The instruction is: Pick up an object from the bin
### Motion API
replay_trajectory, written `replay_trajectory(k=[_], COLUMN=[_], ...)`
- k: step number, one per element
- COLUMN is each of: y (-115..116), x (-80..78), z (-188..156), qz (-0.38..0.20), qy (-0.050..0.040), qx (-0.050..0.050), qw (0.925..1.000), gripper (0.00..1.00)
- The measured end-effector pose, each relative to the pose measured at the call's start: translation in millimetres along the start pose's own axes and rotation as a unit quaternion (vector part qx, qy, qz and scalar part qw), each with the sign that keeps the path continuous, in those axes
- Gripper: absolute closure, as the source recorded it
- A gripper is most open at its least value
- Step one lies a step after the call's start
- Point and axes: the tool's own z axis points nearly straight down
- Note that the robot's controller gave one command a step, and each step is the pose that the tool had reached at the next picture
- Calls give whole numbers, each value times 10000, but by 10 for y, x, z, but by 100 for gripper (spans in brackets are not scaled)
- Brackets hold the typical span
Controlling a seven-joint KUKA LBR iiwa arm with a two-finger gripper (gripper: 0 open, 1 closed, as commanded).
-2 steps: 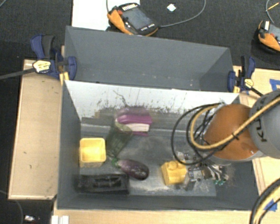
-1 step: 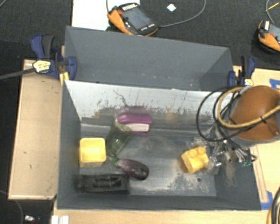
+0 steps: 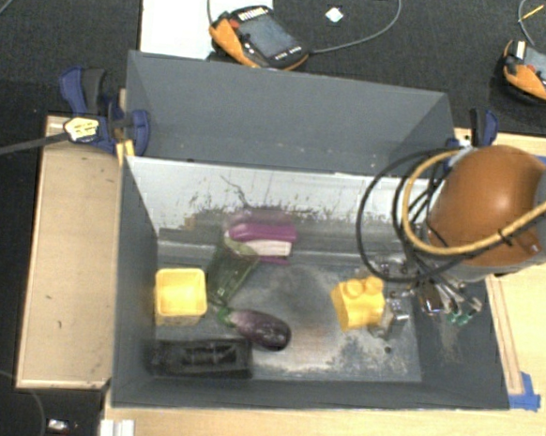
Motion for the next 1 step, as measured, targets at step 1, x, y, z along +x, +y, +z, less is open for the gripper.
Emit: replay_trajectory(k=[1], y=[-662], x=[-169], z=[-438], qz=[-745], qy=[-14], qx=[58], qw=[9972], gripper=[100])
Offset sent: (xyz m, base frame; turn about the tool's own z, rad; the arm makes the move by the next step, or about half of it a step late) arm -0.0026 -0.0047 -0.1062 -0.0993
